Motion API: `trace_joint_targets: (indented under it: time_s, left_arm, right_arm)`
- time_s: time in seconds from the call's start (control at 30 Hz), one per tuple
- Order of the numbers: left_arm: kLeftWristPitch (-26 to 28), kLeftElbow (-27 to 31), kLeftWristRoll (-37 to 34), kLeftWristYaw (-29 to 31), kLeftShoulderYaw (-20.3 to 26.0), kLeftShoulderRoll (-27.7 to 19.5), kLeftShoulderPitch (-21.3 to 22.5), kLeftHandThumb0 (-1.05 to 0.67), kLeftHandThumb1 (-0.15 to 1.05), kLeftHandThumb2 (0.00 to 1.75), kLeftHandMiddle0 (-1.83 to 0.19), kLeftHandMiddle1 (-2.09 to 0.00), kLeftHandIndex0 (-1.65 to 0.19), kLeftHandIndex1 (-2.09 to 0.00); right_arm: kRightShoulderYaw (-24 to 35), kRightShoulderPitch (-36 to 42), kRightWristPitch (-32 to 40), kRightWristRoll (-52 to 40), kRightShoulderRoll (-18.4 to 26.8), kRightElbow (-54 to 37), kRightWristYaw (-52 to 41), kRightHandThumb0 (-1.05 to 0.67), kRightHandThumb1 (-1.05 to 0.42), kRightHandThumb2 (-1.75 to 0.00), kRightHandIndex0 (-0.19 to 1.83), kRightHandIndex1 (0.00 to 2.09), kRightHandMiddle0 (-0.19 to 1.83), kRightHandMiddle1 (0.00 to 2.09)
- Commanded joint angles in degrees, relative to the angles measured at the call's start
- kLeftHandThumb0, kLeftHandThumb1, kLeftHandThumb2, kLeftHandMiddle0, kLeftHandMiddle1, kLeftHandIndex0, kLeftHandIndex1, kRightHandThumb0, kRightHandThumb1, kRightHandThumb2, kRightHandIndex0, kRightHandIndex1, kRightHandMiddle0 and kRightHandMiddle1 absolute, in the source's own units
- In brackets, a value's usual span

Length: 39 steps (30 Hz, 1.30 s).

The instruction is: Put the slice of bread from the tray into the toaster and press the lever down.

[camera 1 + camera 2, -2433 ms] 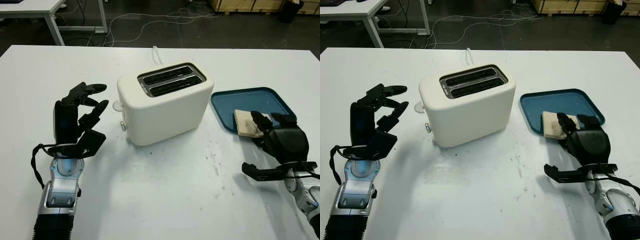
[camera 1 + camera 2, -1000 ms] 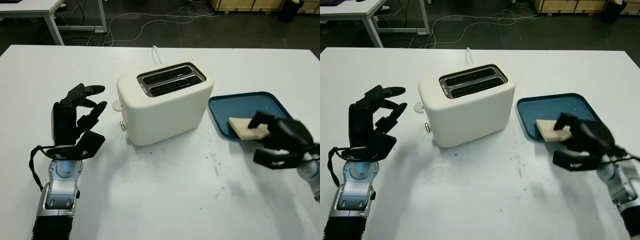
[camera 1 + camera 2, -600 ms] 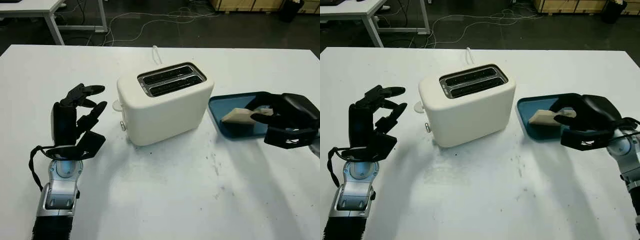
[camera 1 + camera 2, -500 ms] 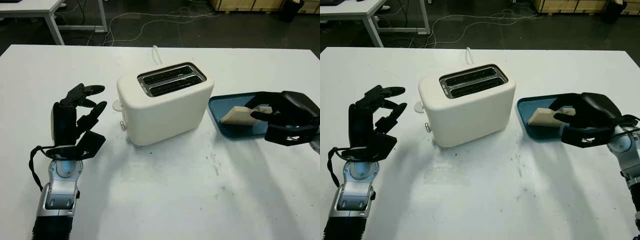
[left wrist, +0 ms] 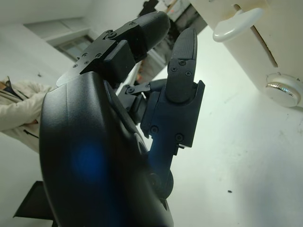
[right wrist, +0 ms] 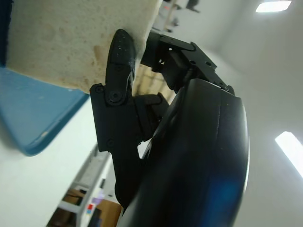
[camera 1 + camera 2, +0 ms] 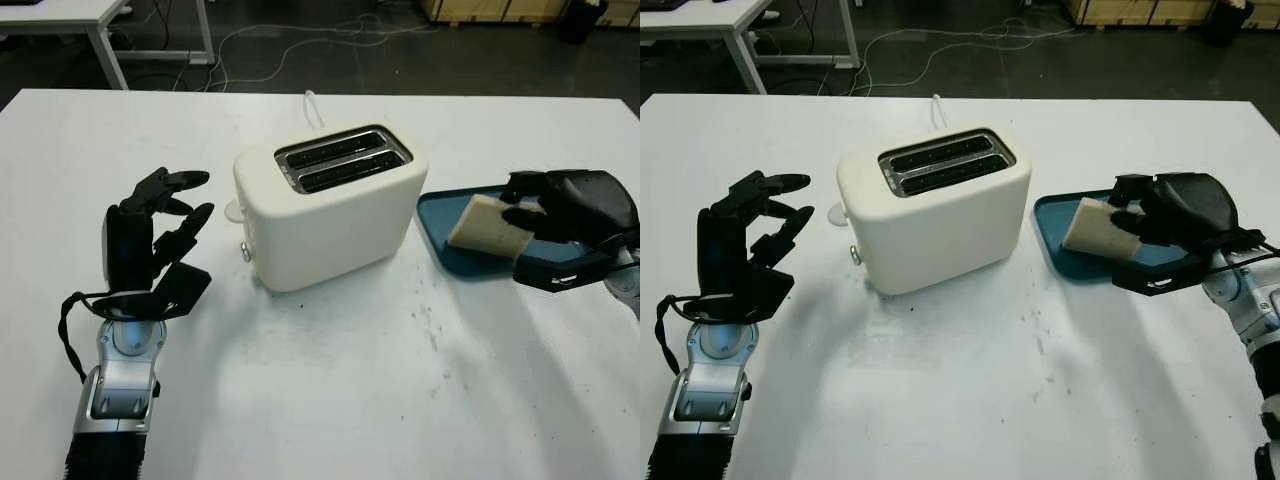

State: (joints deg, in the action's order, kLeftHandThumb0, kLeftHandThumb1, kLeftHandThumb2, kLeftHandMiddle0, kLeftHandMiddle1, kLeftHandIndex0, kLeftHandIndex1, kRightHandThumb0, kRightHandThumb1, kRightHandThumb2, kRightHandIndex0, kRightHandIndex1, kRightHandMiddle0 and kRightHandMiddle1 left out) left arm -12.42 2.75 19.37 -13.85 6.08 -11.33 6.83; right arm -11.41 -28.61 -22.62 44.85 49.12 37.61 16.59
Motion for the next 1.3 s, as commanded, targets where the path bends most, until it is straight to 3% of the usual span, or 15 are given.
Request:
trace_joint_targets:
  time_s: [0.0,0.3,0.43,0.63,0.87,1.0,1.27]
  left_arm:
    - [0.1,0.7,0.0,-0.3,-0.1,0.4,-0.2,-0.46,0.92,0.18,-0.60,-1.26,-0.72,-0.54]
    - [-0.4,0.4,-0.3,0.0,-0.2,0.1,0.0,-0.47,0.92,0.19,-0.60,-1.25,-0.73,-0.54]
    - [-0.1,0.5,0.1,-0.2,-0.3,0.1,0.0,-0.47,0.92,0.18,-0.60,-1.25,-0.73,-0.54]
    - [0.4,0.8,0.4,-0.4,-0.4,0.3,0.0,-0.48,0.92,0.18,-0.61,-1.25,-0.73,-0.53]
    - [-0.1,0.7,-0.2,-0.1,-0.2,0.1,-0.2,-0.46,0.92,0.18,-0.61,-1.27,-0.73,-0.53]
    - [0.2,0.8,0.2,-0.4,-0.1,0.3,-0.2,-0.46,0.92,0.17,-0.61,-1.27,-0.73,-0.53]
    - [0.3,1.0,0.3,-0.3,-0.1,0.1,-0.4,-0.47,0.92,0.17,-0.61,-1.26,-0.73,-0.52]
  right_arm:
    - [-1.1,-0.9,-0.7,1.8,-0.1,1.6,3.6,-0.30,-0.92,-0.21,0.68,1.75,0.43,1.74]
    - [-2.6,-3.2,-2.1,1.0,-0.6,4.5,9.7,-0.28,-0.92,-0.14,0.69,1.75,0.46,1.71]
    - [-0.6,-5.5,-5.9,-1.9,0.3,5.0,11.1,-0.16,-0.90,-0.04,0.67,1.75,0.46,1.73]
    - [3.4,-11.7,-13.3,-8.2,2.6,6.3,7.3,0.01,-0.81,0.00,0.72,1.74,0.74,1.38]
    - [7.5,-19.6,-12.9,-17.9,4.6,3.7,-8.9,-0.06,-0.87,-0.01,0.80,1.67,0.86,1.21]
    - [8.9,-25.5,-13.2,-24.9,4.1,4.9,-20.9,-0.19,-0.92,-0.06,0.76,1.74,0.75,1.39]
    - [9.8,-38.3,-11.1,-36.9,0.8,7.2,-43.2,-0.43,-0.92,-0.07,0.78,1.75,0.77,1.47]
